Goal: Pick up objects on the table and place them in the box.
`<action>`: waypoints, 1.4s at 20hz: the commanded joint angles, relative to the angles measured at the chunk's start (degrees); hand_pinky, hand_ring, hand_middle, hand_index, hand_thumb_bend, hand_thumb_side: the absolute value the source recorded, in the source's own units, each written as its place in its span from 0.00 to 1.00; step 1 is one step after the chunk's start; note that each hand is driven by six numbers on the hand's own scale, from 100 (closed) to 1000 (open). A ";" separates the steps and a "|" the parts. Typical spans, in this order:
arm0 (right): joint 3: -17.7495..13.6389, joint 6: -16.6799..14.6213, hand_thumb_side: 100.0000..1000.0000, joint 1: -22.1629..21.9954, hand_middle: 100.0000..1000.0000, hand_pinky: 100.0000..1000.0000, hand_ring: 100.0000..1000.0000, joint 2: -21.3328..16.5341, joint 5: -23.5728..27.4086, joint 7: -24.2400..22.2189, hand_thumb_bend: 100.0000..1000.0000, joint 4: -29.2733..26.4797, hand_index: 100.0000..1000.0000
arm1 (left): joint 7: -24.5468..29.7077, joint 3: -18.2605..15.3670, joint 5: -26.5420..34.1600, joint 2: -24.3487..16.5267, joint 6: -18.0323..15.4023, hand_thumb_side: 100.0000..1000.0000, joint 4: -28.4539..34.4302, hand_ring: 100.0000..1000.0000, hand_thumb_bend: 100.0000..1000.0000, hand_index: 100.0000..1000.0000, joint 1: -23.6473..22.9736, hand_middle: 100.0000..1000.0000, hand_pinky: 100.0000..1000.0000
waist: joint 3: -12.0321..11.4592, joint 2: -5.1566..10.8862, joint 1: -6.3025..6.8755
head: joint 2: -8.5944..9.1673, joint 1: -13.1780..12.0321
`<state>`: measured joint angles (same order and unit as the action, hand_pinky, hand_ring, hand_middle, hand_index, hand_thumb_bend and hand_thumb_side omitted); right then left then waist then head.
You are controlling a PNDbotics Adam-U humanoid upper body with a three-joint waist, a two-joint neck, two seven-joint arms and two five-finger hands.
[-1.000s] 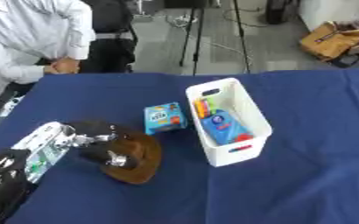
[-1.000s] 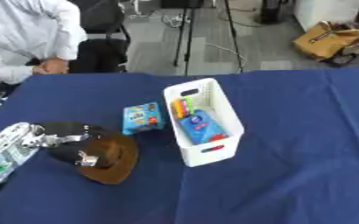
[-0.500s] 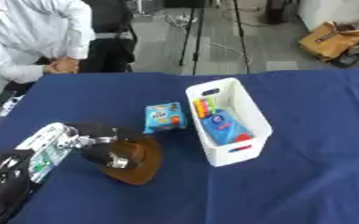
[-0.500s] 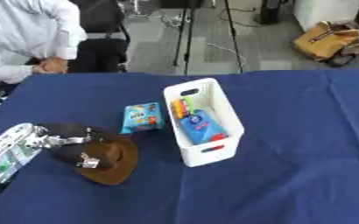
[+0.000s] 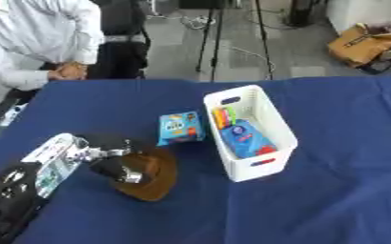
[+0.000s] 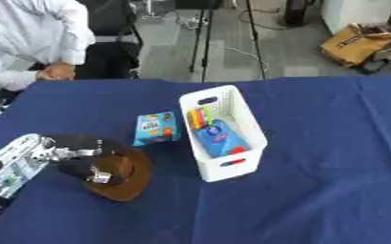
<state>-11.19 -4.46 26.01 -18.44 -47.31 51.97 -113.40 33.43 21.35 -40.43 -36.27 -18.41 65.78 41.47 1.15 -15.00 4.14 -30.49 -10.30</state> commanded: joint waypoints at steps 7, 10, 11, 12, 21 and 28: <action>-0.56 -0.42 0.57 0.86 0.60 0.73 0.69 -0.57 1.05 0.00 0.00 -1.19 0.56 | 3.05 0.05 1.02 -1.20 -0.17 0.83 1.09 0.93 0.57 1.00 1.49 1.00 0.76 | -0.02 0.99 0.01 | 0.20 -0.13; -0.71 -0.60 0.57 0.98 0.60 0.73 0.68 -0.60 1.26 0.00 0.00 -1.19 0.55 | 4.26 0.02 1.34 -1.17 -0.02 0.80 1.12 0.93 0.56 1.00 1.72 1.00 0.72 | 0.03 1.01 0.06 | 0.22 -0.10; -0.78 -0.64 0.57 1.01 0.60 0.73 0.68 -0.58 1.35 0.00 0.00 -1.19 0.55 | 4.54 -0.02 1.42 -1.17 0.06 0.79 1.08 0.93 0.55 1.00 1.78 1.00 0.72 | 0.05 1.00 0.08 | 0.22 -0.08; -0.83 -0.68 0.57 1.03 0.60 0.73 0.68 -0.57 1.44 0.00 0.00 -1.19 0.55 | 4.76 -0.05 1.49 -1.17 0.12 0.78 1.04 0.93 0.55 1.00 1.83 1.00 0.71 | 0.06 0.99 0.09 | 0.22 -0.06; -1.09 -0.62 0.57 1.07 0.59 0.73 0.68 -0.45 1.92 0.00 0.00 -1.19 0.55 | 3.87 -0.32 1.75 -0.92 1.19 0.71 0.84 0.86 0.42 1.00 1.92 1.00 0.66 | 0.07 0.89 0.10 | 0.25 -0.05; -1.25 -0.57 0.57 1.10 0.59 0.73 0.68 -0.39 2.09 0.00 0.00 -1.19 0.54 | 2.88 -0.22 1.60 -0.74 1.64 0.64 0.69 0.79 0.34 1.00 2.07 0.96 0.56 | 0.07 0.92 0.06 | 0.32 -0.08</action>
<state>-11.98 -5.02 26.23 -18.37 -45.79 51.95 -113.40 36.71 21.69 -38.90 -36.17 -16.80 66.11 42.43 1.21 -15.00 4.35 -30.50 -10.32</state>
